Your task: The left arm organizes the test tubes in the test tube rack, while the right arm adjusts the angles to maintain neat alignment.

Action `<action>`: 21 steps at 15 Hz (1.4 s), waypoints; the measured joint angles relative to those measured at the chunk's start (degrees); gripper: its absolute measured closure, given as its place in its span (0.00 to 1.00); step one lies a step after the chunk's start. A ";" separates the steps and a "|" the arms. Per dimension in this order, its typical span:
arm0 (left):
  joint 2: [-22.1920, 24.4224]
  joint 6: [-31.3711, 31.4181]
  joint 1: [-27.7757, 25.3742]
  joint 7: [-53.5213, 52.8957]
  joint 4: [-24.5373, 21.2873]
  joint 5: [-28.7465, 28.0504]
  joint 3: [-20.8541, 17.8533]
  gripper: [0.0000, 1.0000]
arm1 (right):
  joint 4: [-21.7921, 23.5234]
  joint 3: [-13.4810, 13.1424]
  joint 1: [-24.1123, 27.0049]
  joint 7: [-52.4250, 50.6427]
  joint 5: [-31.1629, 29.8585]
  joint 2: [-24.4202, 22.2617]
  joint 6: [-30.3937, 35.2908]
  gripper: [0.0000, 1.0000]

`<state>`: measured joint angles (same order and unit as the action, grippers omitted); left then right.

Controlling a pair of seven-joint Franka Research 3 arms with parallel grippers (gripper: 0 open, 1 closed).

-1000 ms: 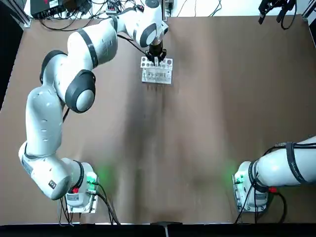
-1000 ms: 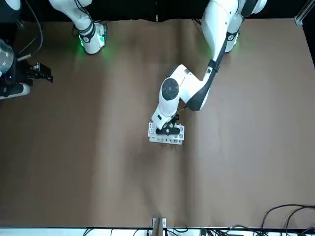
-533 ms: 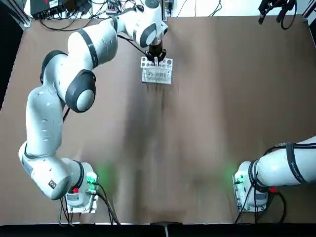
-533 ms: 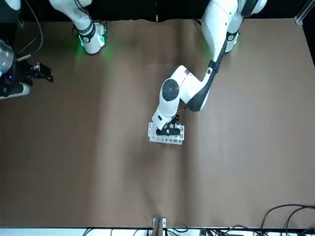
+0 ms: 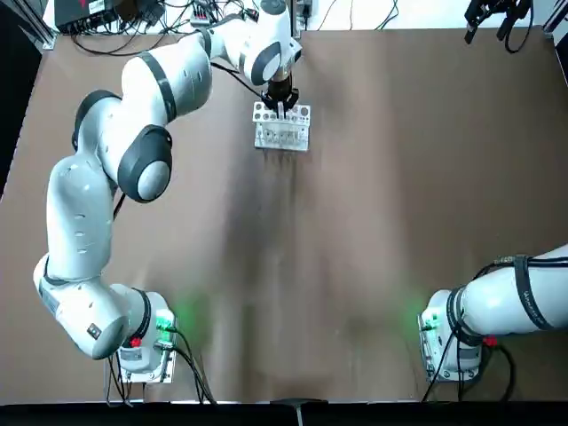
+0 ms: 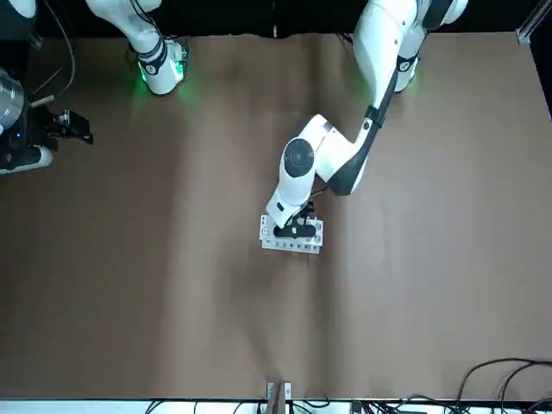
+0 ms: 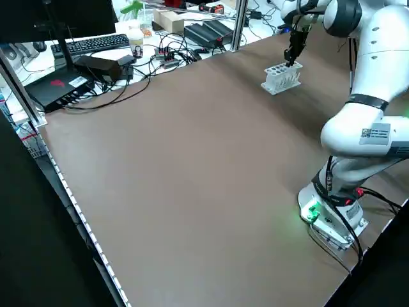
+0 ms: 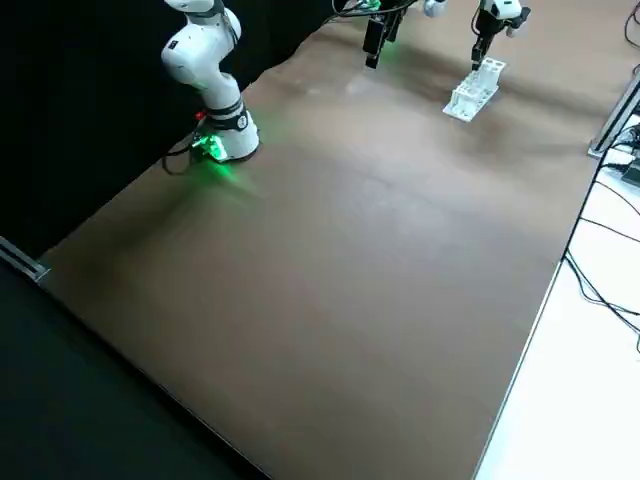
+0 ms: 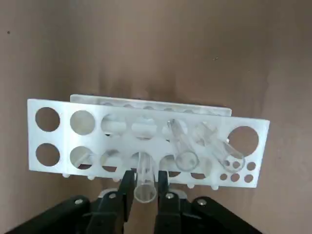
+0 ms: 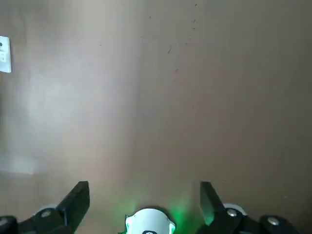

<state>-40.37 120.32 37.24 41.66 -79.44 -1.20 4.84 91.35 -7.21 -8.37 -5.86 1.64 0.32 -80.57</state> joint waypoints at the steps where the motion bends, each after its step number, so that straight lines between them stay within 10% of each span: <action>1: 0.00 0.00 0.00 0.00 0.02 0.00 0.00 0.73 | 0.00 0.00 0.00 0.00 0.00 0.00 0.00 0.00; 21: -0.09 1.38 -0.02 0.00 0.11 0.00 -0.46 0.74 | 0.00 0.03 -0.02 0.00 0.00 0.00 0.01 0.00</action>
<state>-40.46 121.69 37.22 41.66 -79.32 -1.20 4.38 91.35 -7.18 -8.39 -5.86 1.64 0.32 -80.55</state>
